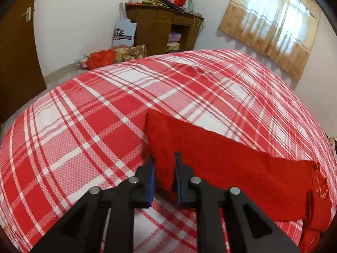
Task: Fold small clothes
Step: 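Grasp the other sleeve cuff with the left tool and lift it, then carry the held sleeve over the sweater body with the left tool and lower it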
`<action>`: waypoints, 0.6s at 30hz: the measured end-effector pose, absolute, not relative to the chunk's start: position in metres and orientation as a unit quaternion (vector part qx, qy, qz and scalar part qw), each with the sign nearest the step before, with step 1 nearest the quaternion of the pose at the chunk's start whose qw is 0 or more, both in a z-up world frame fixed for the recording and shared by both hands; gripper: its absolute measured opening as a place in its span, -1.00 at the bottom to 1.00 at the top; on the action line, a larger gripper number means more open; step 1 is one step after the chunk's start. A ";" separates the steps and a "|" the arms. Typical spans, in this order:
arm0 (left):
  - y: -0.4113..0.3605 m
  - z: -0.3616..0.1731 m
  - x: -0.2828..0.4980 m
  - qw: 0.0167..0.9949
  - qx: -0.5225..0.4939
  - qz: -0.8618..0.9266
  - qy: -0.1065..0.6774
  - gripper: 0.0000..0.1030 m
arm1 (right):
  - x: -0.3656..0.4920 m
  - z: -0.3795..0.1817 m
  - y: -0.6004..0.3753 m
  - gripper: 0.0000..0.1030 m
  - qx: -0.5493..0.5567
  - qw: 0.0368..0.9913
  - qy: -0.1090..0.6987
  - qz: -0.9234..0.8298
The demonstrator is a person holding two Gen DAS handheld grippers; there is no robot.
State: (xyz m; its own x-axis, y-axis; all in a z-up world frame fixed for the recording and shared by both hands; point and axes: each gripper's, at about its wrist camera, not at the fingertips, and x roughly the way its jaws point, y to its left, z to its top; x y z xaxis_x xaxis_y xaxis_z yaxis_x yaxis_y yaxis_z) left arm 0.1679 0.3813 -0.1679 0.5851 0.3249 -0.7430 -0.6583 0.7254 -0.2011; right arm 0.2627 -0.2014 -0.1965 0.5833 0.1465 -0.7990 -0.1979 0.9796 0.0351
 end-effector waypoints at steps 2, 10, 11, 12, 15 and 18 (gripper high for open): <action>0.378 -0.165 0.166 0.861 -0.232 0.285 0.353 -0.70 | 0.262 -0.197 -0.202 0.80 -0.029 0.889 0.446 0.097; 0.362 -0.132 0.167 0.877 -0.245 0.245 0.332 -0.72 | 0.262 -0.195 -0.203 0.80 -0.026 0.890 0.445 0.097; 0.357 -0.126 0.169 0.881 -0.246 0.234 0.329 -0.72 | 0.262 -0.195 -0.203 0.80 -0.025 0.890 0.445 0.096; 0.352 -0.118 0.171 0.886 -0.244 0.222 0.325 -0.72 | 0.262 -0.195 -0.203 0.80 -0.024 0.891 0.443 0.096; 0.336 -0.100 0.178 0.896 -0.237 0.197 0.319 -0.73 | 0.262 -0.193 -0.207 0.80 -0.013 0.892 0.441 0.098; 0.319 -0.082 0.185 0.904 -0.235 0.170 0.314 -0.73 | 0.261 -0.190 -0.218 0.80 0.012 0.897 0.432 0.091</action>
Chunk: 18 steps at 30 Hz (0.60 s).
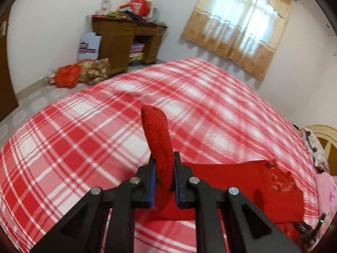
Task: Fold small clothes
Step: 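Carry the held sleeve over the sweater body with the left tool and lower it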
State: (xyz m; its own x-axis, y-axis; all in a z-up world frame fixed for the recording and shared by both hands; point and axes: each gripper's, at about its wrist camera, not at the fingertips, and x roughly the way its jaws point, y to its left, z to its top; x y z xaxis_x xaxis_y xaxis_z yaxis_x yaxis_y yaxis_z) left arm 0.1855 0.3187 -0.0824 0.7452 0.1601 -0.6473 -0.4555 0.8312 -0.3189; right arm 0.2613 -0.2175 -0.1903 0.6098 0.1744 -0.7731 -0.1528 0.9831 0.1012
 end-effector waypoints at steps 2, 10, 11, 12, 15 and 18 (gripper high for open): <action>0.306 -0.071 0.190 0.909 -0.231 0.154 0.310 -0.73 | 0.261 -0.187 -0.223 0.80 0.031 0.900 0.425 0.097; 0.273 -0.044 0.206 0.916 -0.223 0.117 0.313 -0.73 | 0.256 -0.166 -0.223 0.80 0.015 0.912 0.400 0.084; 0.267 -0.039 0.209 0.918 -0.220 0.114 0.311 -0.73 | 0.255 -0.160 -0.222 0.80 0.008 0.913 0.400 0.079; 0.263 -0.036 0.211 0.919 -0.219 0.112 0.308 -0.73 | 0.254 -0.156 -0.222 0.80 0.007 0.914 0.397 0.080; 0.251 -0.027 0.216 0.921 -0.221 0.103 0.303 -0.73 | 0.248 -0.138 -0.227 0.80 0.019 0.922 0.375 0.091; 0.238 -0.015 0.224 0.924 -0.222 0.098 0.296 -0.73 | 0.245 -0.128 -0.236 0.80 0.038 0.932 0.350 0.081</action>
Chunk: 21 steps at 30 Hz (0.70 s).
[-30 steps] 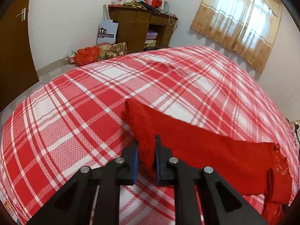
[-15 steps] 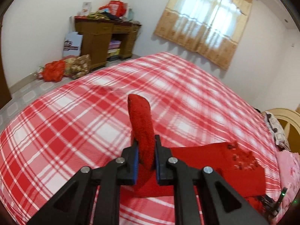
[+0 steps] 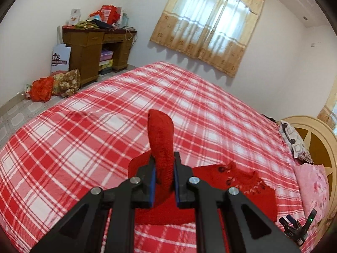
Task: Fold small clothes
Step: 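Carry the held sleeve over the sweater body with the left tool and lower it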
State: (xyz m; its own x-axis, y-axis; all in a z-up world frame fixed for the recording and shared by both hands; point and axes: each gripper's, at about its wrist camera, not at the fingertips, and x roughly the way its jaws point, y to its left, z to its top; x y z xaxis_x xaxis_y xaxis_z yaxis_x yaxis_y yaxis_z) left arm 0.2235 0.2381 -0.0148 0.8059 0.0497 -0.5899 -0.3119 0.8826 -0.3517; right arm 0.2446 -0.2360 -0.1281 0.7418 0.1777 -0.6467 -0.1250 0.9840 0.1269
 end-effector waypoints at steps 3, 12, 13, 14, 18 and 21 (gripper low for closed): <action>0.225 -0.004 0.232 0.926 -0.225 0.089 0.289 -0.73 | 0.246 -0.129 -0.245 0.80 0.049 0.935 0.344 0.065; 0.165 0.039 0.250 0.946 -0.193 0.039 0.258 -0.73 | 0.250 -0.136 -0.258 0.80 0.074 0.933 0.348 0.053; 0.160 0.041 0.252 0.947 -0.189 0.035 0.256 -0.73 | 0.250 -0.136 -0.258 0.80 0.075 0.933 0.347 0.053; 0.153 0.044 0.256 0.949 -0.185 0.031 0.254 -0.73 | 0.250 -0.137 -0.258 0.80 0.076 0.933 0.347 0.053; 0.134 0.050 0.263 0.951 -0.180 0.016 0.251 -0.73 | 0.250 -0.140 -0.258 0.80 0.075 0.933 0.349 0.051; 0.121 0.054 0.267 0.951 -0.185 0.004 0.247 -0.73 | 0.251 -0.144 -0.259 0.80 0.077 0.931 0.353 0.049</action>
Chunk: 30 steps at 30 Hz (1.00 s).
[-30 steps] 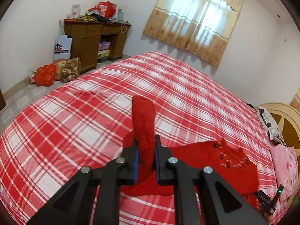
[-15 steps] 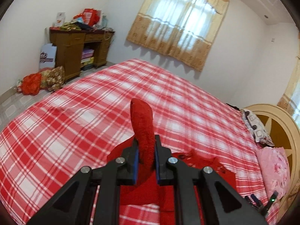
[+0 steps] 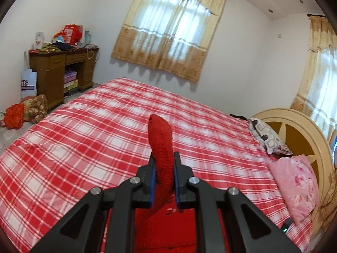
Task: Fold small clothes
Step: 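Carry the held sleeve over the sweater body with the left tool and lower it, then open the left tool to release the sleeve onto the sweater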
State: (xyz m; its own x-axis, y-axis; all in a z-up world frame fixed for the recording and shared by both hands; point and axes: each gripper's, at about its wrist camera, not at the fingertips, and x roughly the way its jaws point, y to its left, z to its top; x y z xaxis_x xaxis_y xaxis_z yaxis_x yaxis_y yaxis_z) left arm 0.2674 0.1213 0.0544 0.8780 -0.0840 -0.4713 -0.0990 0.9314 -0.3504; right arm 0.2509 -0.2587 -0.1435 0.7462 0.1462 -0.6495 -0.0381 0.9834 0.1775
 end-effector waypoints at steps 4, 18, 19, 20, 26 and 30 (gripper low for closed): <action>0.098 0.065 0.276 0.953 -0.185 -0.006 0.240 -0.73 | 0.251 -0.146 -0.259 0.80 0.078 0.931 0.354 0.048; -0.016 0.025 0.314 0.955 -0.128 -0.062 0.262 -0.73 | 0.256 -0.161 -0.262 0.80 0.090 0.925 0.367 0.032; -0.027 0.017 0.317 0.954 -0.121 -0.066 0.267 -0.73 | 0.256 -0.163 -0.263 0.80 0.091 0.925 0.368 0.030; -0.038 0.006 0.321 0.953 -0.114 -0.068 0.273 -0.73 | 0.256 -0.163 -0.265 0.80 0.092 0.925 0.368 0.027; -0.102 -0.064 0.339 0.942 -0.058 -0.084 0.321 -0.63 | 0.259 -0.167 -0.276 0.80 0.106 0.925 0.366 0.004; -0.123 -0.087 0.330 0.936 -0.013 -0.084 0.342 -0.32 | 0.258 -0.168 -0.285 0.80 0.120 0.924 0.362 -0.007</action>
State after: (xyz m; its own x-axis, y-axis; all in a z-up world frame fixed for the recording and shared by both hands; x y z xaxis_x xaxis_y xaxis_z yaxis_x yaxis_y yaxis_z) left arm 0.3304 -0.1229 -0.0868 0.7518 -0.1653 -0.6383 0.1479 0.9857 -0.0810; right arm 0.2584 -0.2848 -0.1678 0.7377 0.0733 -0.6712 0.1000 0.9713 0.2160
